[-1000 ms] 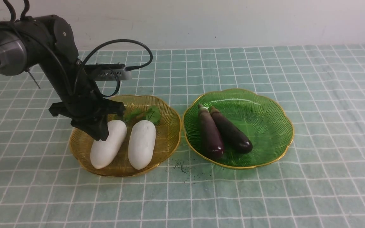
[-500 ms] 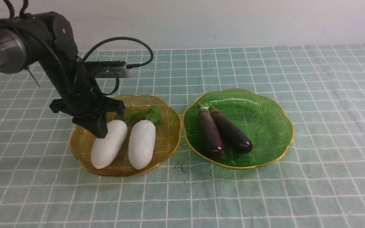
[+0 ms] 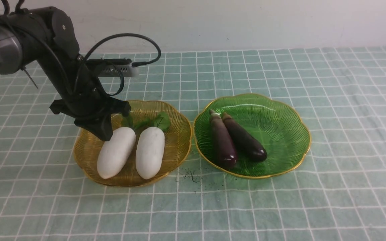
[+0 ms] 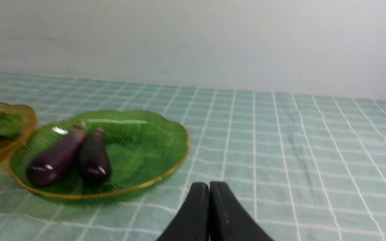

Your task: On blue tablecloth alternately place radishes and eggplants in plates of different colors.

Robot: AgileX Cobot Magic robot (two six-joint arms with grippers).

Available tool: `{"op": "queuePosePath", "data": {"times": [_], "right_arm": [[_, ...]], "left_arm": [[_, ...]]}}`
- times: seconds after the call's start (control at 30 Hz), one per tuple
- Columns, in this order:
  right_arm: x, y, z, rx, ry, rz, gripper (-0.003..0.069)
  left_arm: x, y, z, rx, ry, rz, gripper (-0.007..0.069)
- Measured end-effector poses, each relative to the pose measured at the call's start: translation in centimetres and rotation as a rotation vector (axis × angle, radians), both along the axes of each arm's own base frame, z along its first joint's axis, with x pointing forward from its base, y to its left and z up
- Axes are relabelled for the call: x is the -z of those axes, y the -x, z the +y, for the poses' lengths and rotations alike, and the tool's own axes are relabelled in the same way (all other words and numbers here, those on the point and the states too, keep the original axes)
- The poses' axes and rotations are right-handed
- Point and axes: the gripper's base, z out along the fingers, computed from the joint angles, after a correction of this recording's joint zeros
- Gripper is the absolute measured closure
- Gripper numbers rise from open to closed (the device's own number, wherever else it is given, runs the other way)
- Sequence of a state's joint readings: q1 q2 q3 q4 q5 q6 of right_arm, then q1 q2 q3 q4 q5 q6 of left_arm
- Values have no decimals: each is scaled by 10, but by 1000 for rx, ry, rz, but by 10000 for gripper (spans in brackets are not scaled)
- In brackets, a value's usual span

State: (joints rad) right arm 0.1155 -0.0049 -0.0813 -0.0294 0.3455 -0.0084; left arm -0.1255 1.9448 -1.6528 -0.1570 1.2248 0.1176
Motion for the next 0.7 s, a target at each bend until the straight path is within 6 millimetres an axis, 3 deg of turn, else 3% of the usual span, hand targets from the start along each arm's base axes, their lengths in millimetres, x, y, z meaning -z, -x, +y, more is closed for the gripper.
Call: {"op": "queuePosePath", "data": {"times": [0.17,0.33,0.47,0.57,0.7], "right_arm": [[34,-4,-4,84,8,104,674],[37,-4,-5,104,9,114,674],[37,-4,-6,118,8,115,674],[37,-4,-7,128,7,115,674],[37,-4,-8,160,5,116,674]], "left_arm": [[-42,16,3,8,-14,-110,632],[-84,37,9,13,-46,-224,632],[-134,72,15,8,-42,-364,632],[-150,88,17,7,-37,-412,632],[-179,137,24,6,-30,-501,632]]}}
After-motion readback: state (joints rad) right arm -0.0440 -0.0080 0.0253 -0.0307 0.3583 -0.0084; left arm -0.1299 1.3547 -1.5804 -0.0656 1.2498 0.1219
